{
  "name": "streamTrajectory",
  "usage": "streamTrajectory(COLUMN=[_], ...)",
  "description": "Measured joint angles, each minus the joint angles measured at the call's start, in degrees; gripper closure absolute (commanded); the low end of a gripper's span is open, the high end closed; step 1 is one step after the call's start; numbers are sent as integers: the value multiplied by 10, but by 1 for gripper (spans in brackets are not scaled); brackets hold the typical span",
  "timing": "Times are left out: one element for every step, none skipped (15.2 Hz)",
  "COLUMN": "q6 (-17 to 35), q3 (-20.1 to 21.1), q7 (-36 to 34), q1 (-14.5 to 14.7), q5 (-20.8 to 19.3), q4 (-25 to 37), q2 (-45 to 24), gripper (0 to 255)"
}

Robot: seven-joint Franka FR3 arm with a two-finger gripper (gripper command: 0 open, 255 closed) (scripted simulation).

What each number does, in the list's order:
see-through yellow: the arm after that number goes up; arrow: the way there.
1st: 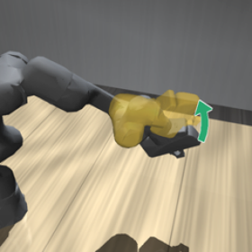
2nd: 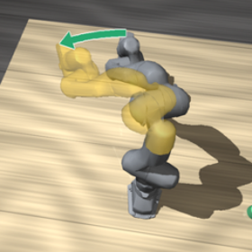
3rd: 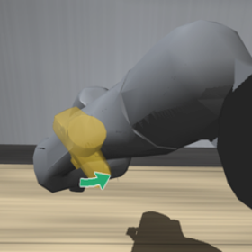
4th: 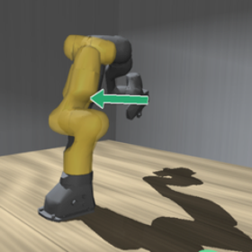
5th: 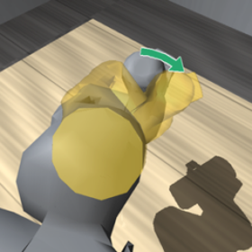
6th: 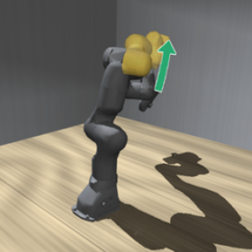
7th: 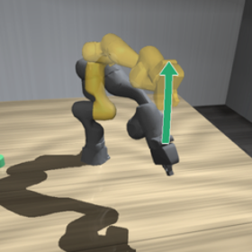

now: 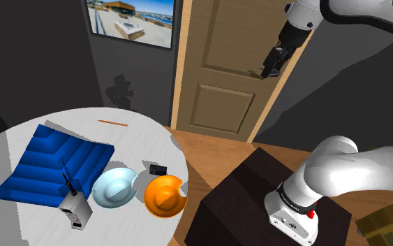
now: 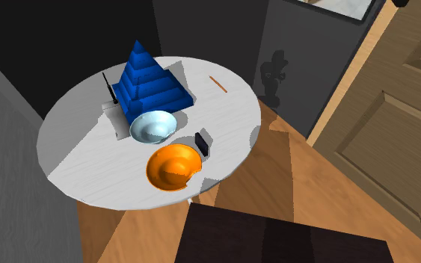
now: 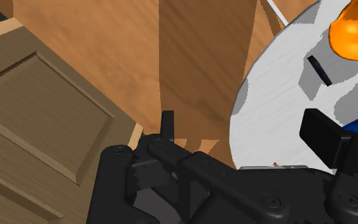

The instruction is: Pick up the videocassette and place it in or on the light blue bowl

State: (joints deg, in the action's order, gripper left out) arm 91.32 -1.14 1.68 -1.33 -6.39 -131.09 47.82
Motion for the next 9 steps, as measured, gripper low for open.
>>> streamTrajectory(q6=[0,5,18,31,44,59,76,86,102], q3=[0,2,4,6,9,9,13,15,16], q7=[0,-1,-4,-5,-7,-6,-10,-10,-10], q1=[0,2,4,7,10,13,17,20,23], q5=[0,2,5,7,11,13,17,20,22], q4=[0,-4,-13,-22,-29,-39,-51,-57,-62], q2=[0,-3,-11,-18,-28,-35,-44,-53,-66], gripper=[0,0,0,0,0,0,0,0,0])
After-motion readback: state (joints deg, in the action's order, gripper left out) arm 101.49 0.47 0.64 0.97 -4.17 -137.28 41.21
